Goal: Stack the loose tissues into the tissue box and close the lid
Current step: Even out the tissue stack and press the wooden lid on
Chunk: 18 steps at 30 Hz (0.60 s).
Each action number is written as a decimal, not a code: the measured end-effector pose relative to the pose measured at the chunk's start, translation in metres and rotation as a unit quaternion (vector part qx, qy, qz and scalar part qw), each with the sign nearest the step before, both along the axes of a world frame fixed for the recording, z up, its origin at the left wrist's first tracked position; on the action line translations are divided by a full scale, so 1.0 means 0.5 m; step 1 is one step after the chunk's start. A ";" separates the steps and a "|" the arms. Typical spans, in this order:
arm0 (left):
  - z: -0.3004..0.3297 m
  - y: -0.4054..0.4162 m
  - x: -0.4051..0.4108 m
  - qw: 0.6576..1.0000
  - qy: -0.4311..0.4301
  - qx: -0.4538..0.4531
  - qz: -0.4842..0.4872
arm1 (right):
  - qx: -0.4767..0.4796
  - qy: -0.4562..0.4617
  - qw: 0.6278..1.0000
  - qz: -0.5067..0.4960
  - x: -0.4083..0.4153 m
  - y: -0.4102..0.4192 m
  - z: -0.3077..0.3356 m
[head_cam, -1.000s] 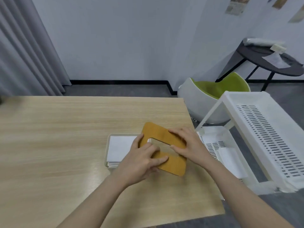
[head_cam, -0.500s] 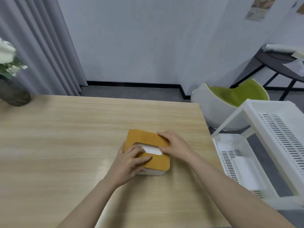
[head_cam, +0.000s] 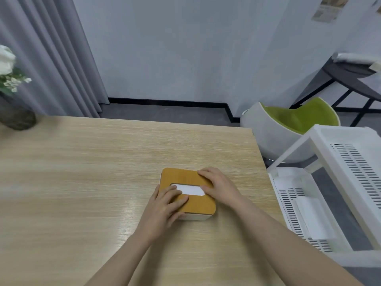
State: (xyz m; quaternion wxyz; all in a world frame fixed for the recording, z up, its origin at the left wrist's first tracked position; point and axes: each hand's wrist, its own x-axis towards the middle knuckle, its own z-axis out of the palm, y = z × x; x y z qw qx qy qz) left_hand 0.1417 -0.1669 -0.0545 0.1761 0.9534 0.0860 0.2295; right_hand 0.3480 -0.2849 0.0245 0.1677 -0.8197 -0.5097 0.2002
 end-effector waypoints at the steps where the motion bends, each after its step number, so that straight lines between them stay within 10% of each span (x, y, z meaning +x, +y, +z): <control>1: -0.004 0.000 -0.004 1.000 0.000 0.006 0.000 | -0.002 0.001 1.000 0.000 0.002 0.001 0.000; 18: -0.001 -0.011 -0.022 0.998 0.056 0.018 -0.006 | -0.019 -0.014 0.999 0.024 -0.004 -0.006 -0.022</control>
